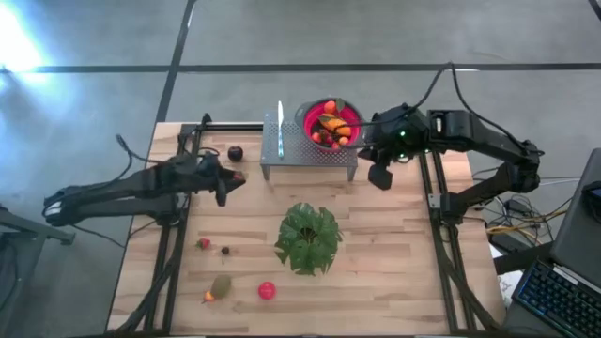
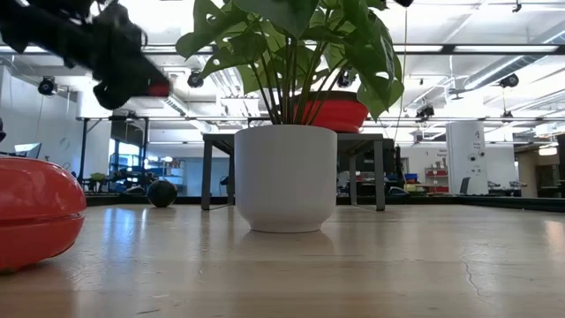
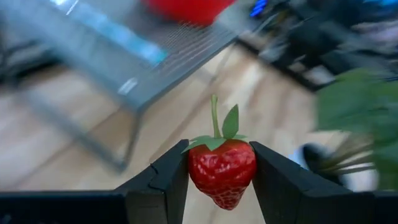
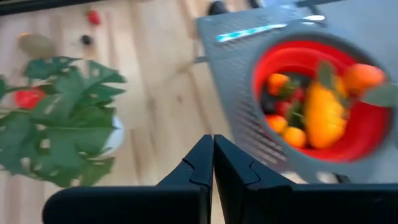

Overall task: Pick & Place Fruit
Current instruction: Put the red strawberry into the red strainer bowl on the shelf

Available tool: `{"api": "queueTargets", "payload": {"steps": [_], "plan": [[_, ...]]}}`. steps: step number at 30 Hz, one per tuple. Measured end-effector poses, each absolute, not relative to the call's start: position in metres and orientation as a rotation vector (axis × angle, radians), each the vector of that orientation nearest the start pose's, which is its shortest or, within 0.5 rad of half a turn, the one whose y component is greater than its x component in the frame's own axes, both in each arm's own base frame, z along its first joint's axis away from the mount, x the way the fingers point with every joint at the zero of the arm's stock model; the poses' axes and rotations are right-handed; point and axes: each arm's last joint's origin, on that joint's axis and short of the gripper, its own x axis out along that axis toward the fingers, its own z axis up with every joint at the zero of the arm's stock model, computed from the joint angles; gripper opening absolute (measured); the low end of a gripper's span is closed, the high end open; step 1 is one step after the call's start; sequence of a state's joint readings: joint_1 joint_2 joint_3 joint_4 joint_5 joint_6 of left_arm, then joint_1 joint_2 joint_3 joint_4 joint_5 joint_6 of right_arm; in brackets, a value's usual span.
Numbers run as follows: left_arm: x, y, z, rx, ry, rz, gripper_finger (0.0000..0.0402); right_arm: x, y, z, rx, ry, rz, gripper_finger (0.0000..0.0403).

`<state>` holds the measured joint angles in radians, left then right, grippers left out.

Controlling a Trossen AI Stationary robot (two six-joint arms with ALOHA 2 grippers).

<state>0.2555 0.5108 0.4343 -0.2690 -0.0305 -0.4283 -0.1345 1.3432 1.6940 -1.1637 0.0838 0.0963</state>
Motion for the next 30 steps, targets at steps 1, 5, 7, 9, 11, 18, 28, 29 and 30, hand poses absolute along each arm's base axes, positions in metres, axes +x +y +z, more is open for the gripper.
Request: {"api": "queueTargets", "payload": {"steps": [1,5,7,9,11,18,28,29,30], "plan": [[0.127,0.032,0.244,-0.438,0.246,0.315,0.0156,0.236,-0.032,0.428,0.112,0.805,-0.228,0.0008],[0.138,0.026,0.255,-0.356,0.099,0.155,0.0156,0.247,-0.023,0.415,0.100,0.792,-0.185,0.0008],[0.144,0.024,0.258,-0.319,0.054,0.100,0.0156,0.253,-0.016,0.409,0.101,0.769,-0.164,0.0008],[0.152,0.021,0.258,-0.290,0.037,0.071,0.0156,0.260,-0.010,0.404,0.099,0.724,-0.139,0.0008],[0.162,0.019,0.258,-0.261,0.013,0.044,0.0156,0.268,-0.003,0.401,0.092,0.663,-0.112,0.0009],[0.196,0.007,0.256,-0.105,-0.100,-0.048,0.0156,0.283,0.011,0.383,0.060,0.565,-0.058,0.0008],[0.236,-0.004,0.248,0.038,-0.258,-0.092,0.0156,0.300,0.024,0.349,-0.019,0.324,-0.070,0.0009],[0.241,-0.004,0.249,0.048,-0.265,-0.090,0.0156,0.301,0.026,0.346,-0.030,0.292,-0.066,0.0009],[0.247,-0.004,0.251,0.061,-0.270,-0.088,0.0156,0.303,0.026,0.343,-0.040,0.256,-0.062,0.0009]]}}
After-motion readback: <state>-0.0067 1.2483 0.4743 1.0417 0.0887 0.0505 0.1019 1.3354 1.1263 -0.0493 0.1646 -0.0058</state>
